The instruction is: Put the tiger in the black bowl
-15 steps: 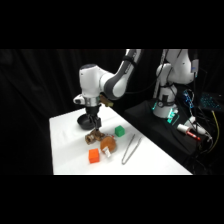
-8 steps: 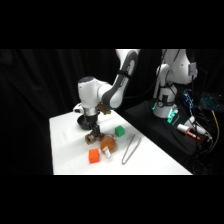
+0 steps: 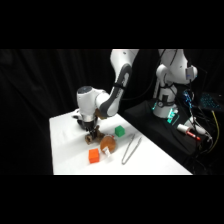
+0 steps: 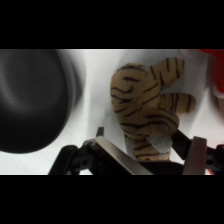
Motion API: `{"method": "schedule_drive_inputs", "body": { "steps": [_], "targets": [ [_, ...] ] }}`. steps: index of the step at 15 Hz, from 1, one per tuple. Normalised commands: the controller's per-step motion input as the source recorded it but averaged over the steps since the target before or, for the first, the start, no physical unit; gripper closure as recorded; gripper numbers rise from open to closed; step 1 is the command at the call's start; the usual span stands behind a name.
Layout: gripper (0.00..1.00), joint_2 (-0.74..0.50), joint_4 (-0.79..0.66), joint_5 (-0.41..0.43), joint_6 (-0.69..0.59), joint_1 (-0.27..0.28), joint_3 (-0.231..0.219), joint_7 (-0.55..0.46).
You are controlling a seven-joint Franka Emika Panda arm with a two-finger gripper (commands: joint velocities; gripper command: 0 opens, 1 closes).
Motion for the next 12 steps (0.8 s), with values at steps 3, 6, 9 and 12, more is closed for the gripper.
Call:
{"method": "schedule_drive_inputs", "body": {
  "steps": [3,6,9,12],
  "targets": [
    [0.34,0.11,0.17,-0.202,0.04,0.064,-0.122,0.09],
    [0.59,0.05,0.13,-0.126,-0.02,0.042,-0.047,0.07],
    [0.83,0.01,0.11,-0.084,-0.08,0.016,-0.006,0.04],
    [1.0,-0.06,0.09,-0.046,-0.22,-0.001,0.018,0.03]
  ]
}}
